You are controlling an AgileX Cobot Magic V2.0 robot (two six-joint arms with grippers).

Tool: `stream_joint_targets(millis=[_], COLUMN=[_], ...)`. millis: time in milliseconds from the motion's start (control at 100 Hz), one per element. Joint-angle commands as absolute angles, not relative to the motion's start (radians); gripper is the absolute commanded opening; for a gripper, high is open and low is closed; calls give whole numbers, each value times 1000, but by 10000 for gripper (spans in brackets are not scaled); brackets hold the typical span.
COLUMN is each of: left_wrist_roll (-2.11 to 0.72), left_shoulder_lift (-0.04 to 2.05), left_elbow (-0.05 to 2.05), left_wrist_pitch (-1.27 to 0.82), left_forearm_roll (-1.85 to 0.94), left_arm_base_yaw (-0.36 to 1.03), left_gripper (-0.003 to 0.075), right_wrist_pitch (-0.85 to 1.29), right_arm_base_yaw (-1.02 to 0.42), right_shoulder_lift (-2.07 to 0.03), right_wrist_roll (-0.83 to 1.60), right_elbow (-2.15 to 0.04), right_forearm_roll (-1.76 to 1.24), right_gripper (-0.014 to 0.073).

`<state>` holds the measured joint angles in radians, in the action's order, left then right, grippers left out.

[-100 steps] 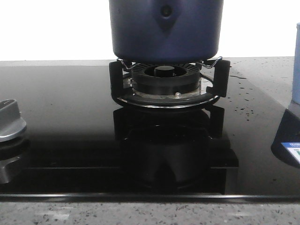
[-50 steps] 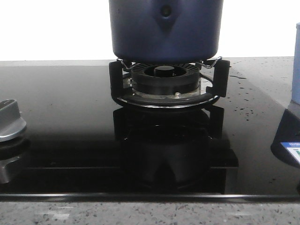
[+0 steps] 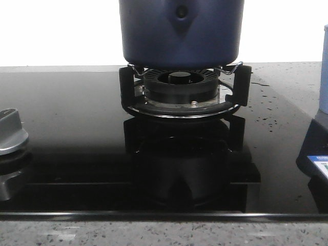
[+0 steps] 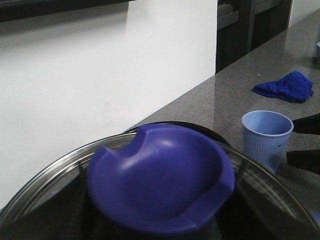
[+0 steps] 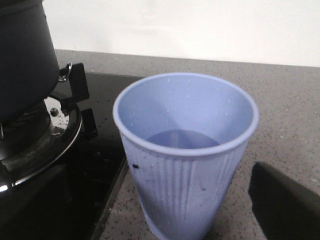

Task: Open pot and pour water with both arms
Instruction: 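Close right gripper around the light blue plastic cup, then lift the cup with right gripper and carry it over the pot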

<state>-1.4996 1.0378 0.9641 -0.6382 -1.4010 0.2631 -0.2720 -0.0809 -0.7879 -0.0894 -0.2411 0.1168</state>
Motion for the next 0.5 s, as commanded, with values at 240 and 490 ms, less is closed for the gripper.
stream_joint_targets(millis=[240, 490], left_wrist_roll=[-1494, -1494], left_shoulder_lift=[1013, 1013], left_elbow=[997, 997], left_wrist_pitch=[-622, -622], left_forearm_roll=[-1485, -1485], left_arm_base_yaw=[261, 261], left_gripper=[305, 305], right_wrist_pitch=[-511, -625], right_arm_base_yaw=[-80, -79], right_shoulder_lift=[-908, -1016], right_wrist_roll=[-88, -30], right_elbow=[-275, -275], right_forearm_roll=[112, 87], right_gripper=[636, 636])
